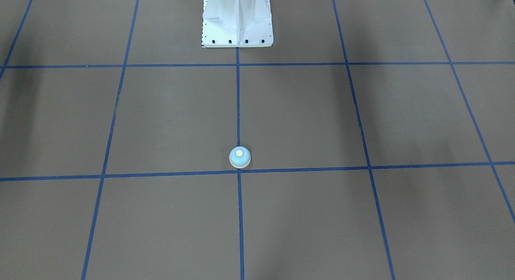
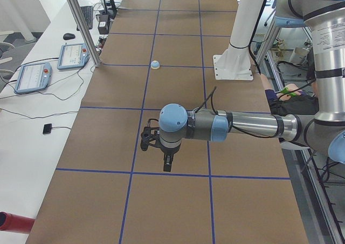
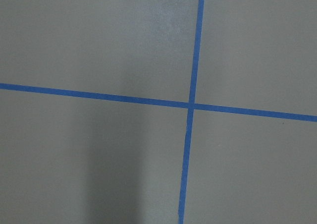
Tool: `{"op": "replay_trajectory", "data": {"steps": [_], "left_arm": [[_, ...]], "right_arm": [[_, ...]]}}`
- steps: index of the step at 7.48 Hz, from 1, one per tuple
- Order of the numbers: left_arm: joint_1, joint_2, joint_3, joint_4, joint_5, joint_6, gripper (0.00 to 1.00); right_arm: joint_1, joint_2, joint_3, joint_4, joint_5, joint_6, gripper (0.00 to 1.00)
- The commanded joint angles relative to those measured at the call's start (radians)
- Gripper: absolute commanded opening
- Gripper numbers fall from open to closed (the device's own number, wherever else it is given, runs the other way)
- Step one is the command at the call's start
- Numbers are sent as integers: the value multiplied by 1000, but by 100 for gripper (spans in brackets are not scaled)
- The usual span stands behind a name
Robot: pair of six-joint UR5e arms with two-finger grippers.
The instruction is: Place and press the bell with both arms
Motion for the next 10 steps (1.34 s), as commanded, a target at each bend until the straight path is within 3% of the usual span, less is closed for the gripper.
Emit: {"op": "replay_trajectory", "data": {"steps": [1,10], "left_arm": [[0,0,1,0,0,0,100],[0,0,0,-1,22,2,100]], "right_arm": [[-1,0,0,1,0,0,100],[-2,-8,1,1,2,0,100]]}}
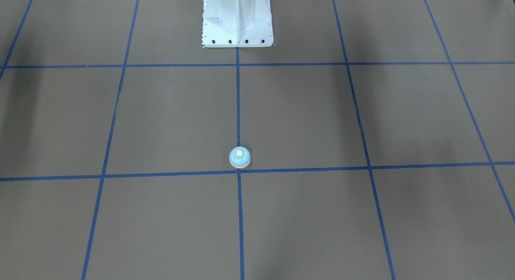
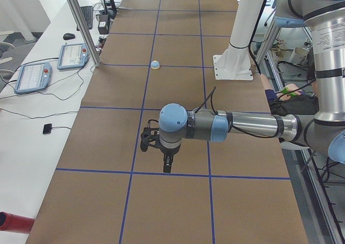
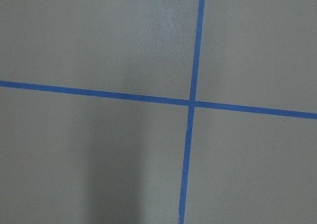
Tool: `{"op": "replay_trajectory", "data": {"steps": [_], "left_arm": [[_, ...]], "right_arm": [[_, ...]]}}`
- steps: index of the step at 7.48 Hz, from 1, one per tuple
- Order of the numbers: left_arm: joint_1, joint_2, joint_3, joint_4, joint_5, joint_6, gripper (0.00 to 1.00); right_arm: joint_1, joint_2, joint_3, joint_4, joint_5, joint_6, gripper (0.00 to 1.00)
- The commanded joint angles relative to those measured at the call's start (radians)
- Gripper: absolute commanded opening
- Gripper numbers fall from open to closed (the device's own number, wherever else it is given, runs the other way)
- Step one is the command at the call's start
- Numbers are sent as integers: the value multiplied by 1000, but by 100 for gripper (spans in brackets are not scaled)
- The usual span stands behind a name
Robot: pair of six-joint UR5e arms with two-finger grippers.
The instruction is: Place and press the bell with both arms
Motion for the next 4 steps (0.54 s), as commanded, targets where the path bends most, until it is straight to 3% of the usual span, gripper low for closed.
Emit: {"op": "replay_trajectory", "data": {"steps": [1,4], "left_arm": [[0,0,0,0,0,0,100],[0,5,1,-1,2,1,100]], "right_arm": [[0,-3,-1,0,0,0,100],[0,-3,-1,0,0,-2,100]]}}
